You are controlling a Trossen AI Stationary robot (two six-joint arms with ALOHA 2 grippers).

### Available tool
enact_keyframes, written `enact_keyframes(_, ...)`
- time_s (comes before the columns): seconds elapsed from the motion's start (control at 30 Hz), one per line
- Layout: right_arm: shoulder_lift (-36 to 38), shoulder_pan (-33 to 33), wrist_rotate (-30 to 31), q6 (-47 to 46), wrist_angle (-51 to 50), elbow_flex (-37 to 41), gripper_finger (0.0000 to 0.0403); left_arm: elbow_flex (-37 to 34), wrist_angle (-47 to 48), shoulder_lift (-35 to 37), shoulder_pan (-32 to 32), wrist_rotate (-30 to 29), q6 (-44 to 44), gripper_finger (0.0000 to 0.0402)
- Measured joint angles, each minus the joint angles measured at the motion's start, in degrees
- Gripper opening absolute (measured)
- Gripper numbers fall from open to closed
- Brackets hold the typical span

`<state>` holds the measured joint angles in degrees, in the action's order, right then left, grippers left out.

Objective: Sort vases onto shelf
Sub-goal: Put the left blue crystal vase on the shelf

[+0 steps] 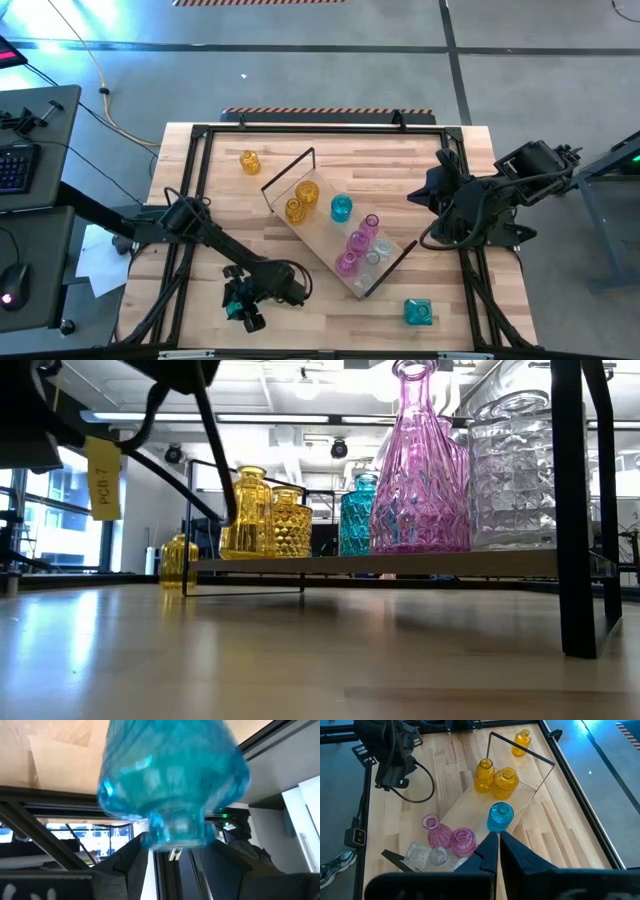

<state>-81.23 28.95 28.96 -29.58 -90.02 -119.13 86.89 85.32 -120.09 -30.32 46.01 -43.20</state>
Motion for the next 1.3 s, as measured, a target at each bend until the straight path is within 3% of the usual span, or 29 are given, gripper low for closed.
enact_keyframes(0.37,0.0,0.0,0.0,0.0,0.0,0.0,0.0,0.2,-1.2,0.0,1.5,-2.1,-1.7,0.015)
enact_keyframes(0.8,0.0,0.0,0.0,0.0,0.0,0.0,0.0,10.4,-0.8,0.0,3.9,-20.8,-8.7,0.0152)
enact_keyframes(1.13,0.0,0.0,-1.1,-1.5,0.0,0.0,0.0,15.6,4.9,0.0,4.6,-25.7,-10.3,0.0154)
enact_keyframes(1.2,0.0,0.0,-1.5,-1.5,0.0,0.0,0.0,17.2,4.6,1.0,3.9,-30.5,-13.7,0.0154)
enact_keyframes(1.3,0.0,0.0,-1.6,-1.5,0.0,0.0,0.0,21.7,4.5,3.9,2.1,-42.5,-22.6,0.0154)
